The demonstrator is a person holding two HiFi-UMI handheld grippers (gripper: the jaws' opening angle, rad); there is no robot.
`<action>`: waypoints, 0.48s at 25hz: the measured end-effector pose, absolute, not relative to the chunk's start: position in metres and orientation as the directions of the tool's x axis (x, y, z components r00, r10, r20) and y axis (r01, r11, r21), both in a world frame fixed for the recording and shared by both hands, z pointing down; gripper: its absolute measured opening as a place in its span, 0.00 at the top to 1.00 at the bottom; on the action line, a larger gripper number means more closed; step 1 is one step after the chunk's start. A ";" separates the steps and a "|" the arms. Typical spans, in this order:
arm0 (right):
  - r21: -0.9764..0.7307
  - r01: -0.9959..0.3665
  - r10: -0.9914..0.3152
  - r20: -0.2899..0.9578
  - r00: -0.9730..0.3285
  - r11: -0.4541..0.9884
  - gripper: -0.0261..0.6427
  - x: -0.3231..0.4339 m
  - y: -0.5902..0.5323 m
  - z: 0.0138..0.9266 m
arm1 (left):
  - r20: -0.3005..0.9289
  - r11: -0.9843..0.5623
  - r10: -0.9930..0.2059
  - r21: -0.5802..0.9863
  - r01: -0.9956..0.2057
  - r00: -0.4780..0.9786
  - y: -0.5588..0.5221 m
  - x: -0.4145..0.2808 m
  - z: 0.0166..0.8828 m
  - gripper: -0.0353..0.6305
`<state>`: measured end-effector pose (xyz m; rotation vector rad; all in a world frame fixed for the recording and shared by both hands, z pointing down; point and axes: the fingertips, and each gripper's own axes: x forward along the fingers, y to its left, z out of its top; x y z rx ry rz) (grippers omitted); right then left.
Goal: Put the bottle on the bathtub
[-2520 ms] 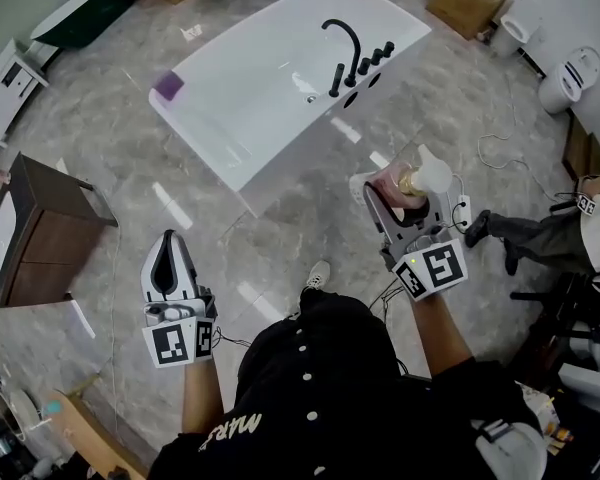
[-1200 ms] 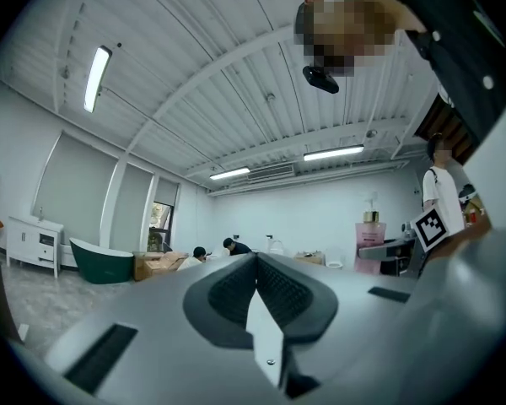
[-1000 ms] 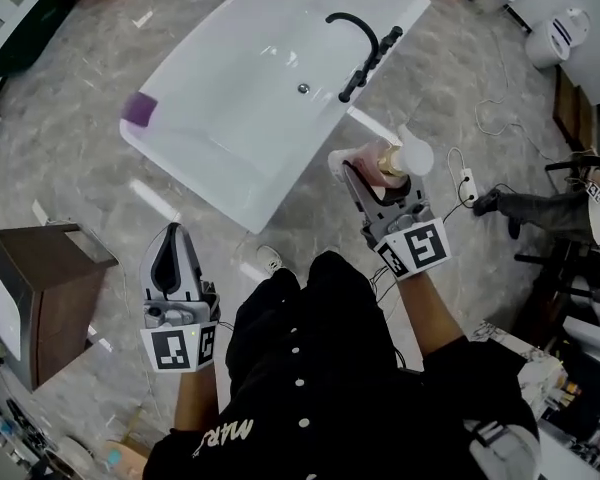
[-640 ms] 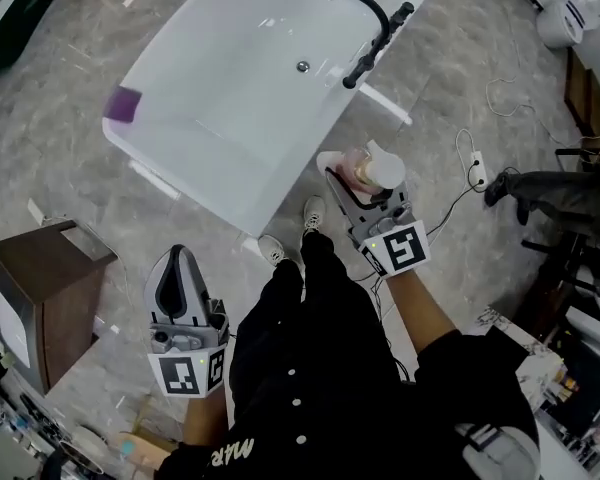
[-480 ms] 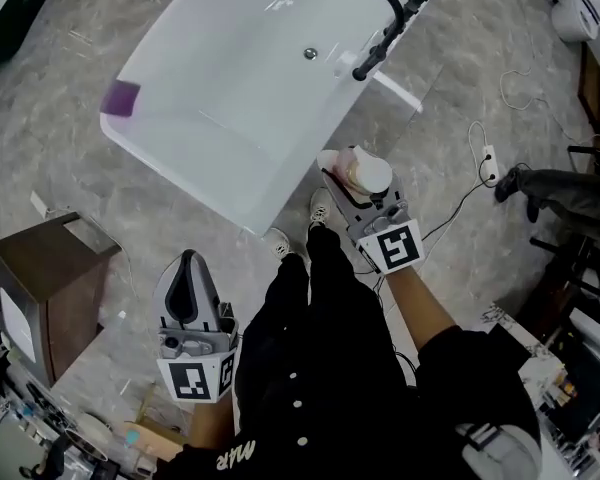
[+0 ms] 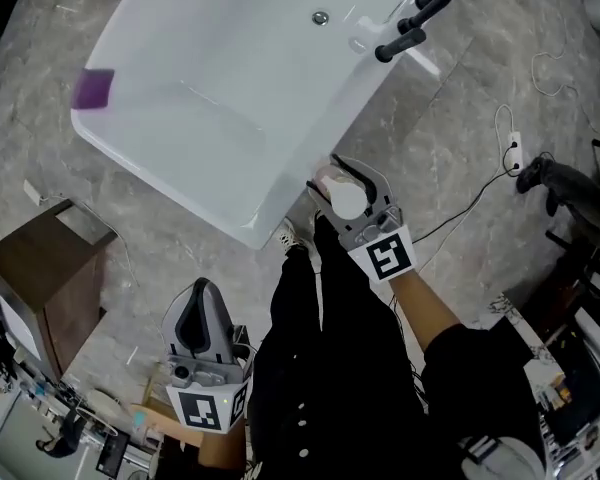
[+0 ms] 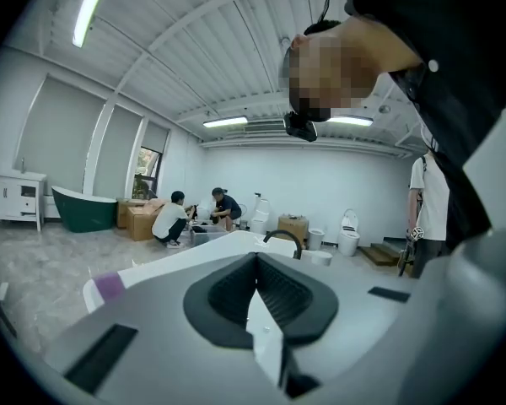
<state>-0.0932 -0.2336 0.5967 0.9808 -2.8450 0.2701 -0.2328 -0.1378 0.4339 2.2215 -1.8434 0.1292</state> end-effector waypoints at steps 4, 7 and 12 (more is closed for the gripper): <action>-0.170 -0.597 -0.568 0.192 -0.800 0.784 0.63 -0.105 -0.236 0.635 | 0.262 -0.155 -0.946 0.153 -0.976 0.192 -0.147 -0.232 0.463 0.93; -0.143 -0.556 -0.513 0.252 -0.820 0.818 0.63 -0.109 -0.229 0.667 | 0.280 -0.132 -0.944 0.171 -0.976 0.177 -0.147 -0.232 0.484 0.93; -0.157 -0.548 -0.495 0.279 -0.823 0.822 0.63 -0.112 -0.230 0.698 | 0.311 -0.105 -0.937 0.194 -0.975 0.162 -0.145 -0.233 0.513 0.93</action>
